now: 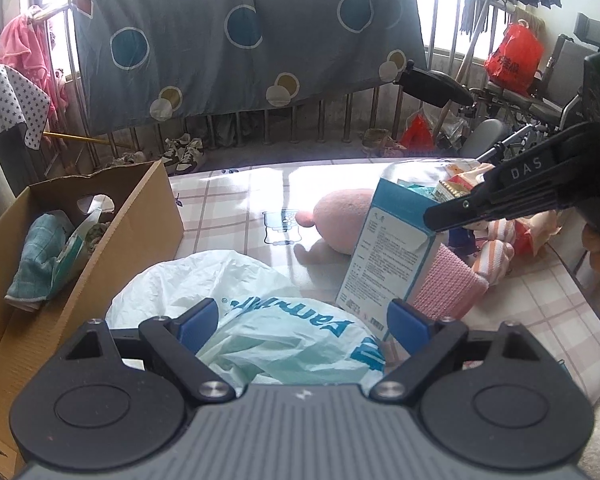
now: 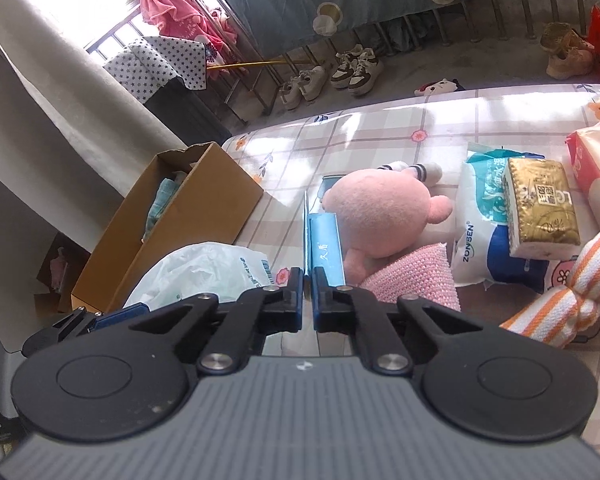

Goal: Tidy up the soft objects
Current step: 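Grasp the blue-and-white medicine box with the right gripper and lift it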

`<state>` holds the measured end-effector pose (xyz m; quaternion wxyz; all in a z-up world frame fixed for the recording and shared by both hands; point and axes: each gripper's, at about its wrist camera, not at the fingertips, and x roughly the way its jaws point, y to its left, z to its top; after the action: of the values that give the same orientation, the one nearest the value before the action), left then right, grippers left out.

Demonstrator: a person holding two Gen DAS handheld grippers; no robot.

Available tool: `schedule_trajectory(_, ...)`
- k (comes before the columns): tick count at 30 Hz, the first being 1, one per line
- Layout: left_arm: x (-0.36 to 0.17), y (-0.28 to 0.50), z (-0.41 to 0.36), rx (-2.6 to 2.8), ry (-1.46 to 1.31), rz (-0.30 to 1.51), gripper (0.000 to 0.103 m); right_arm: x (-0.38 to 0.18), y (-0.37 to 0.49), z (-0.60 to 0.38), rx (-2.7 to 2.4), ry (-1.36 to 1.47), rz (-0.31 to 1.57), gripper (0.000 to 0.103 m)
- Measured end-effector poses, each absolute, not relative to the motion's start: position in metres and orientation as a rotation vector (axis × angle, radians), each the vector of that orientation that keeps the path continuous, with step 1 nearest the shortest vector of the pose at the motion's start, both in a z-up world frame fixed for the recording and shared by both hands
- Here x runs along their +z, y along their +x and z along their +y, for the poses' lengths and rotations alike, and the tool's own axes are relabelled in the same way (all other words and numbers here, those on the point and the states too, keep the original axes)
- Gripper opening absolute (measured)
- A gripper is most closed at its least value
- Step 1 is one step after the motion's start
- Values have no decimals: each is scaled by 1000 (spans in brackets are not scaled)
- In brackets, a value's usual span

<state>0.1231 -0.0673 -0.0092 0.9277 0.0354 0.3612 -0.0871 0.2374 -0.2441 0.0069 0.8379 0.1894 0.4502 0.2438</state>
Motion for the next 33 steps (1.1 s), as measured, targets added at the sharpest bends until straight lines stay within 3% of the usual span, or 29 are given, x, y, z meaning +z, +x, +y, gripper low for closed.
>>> schedule_trajectory(15, 25, 47, -97, -327, 83, 608, 92, 23, 158, -299, 516, 515, 932, 3)
schedule_trajectory(27, -7, 5, -154, -501, 210, 619, 93, 16, 94, -339, 513, 643, 958, 3)
schedule_trajectory(33, -30, -6, -175, -577, 294, 639, 93, -14, 78, -364, 497, 785, 995, 3)
